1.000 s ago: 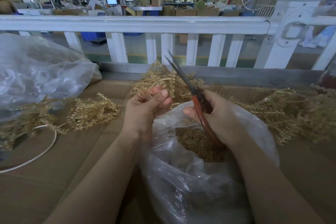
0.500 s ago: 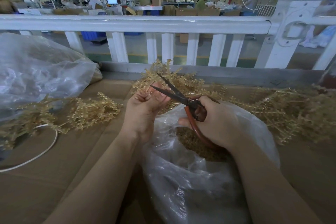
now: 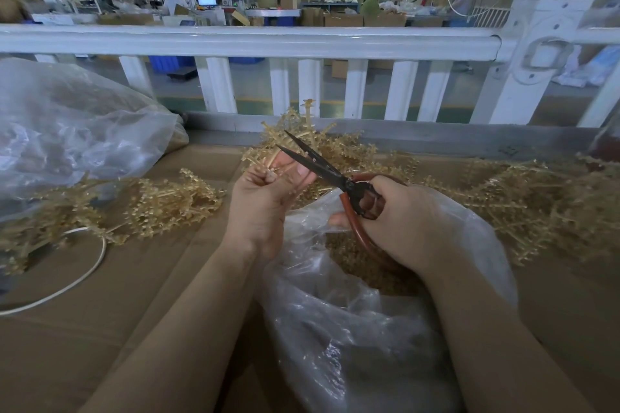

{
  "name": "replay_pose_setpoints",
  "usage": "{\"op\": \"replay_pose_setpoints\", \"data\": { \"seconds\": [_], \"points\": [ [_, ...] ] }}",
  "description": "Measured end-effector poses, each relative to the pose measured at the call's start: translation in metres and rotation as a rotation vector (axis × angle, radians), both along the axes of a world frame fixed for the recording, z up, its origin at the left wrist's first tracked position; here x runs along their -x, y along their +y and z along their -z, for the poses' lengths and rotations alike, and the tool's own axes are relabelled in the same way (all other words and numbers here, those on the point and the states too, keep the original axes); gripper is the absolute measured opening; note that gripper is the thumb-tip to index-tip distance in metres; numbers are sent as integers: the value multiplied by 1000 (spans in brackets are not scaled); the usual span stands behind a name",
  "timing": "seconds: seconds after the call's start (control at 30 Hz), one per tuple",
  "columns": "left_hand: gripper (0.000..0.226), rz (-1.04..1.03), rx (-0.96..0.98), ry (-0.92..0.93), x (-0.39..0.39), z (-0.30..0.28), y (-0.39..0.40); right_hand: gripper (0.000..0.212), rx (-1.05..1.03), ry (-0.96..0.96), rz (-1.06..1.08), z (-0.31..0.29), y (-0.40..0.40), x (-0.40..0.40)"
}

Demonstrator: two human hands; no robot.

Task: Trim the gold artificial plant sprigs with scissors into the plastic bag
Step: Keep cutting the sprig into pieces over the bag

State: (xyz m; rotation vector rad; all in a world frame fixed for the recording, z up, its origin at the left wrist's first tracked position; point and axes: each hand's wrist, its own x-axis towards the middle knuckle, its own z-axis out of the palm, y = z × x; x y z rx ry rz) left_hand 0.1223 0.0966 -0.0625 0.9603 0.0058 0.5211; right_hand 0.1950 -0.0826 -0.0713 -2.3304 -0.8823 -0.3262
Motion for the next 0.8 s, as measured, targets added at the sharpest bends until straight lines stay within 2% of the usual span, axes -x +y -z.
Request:
{"op": "replay_pose_setpoints", "data": {
  "seconds": [0.3, 0.5, 0.8],
  "points": [
    [26, -23, -10, -35, -2, 2, 1, 66, -6, 45, 3, 4, 1, -4],
    [27, -50, -127, -47, -2, 5, 1, 55, 55, 2, 1, -2, -2, 0],
    [29, -58, -136, -24, -1, 5, -1, 59, 54, 32, 23, -5, -1, 2]
  ]
}}
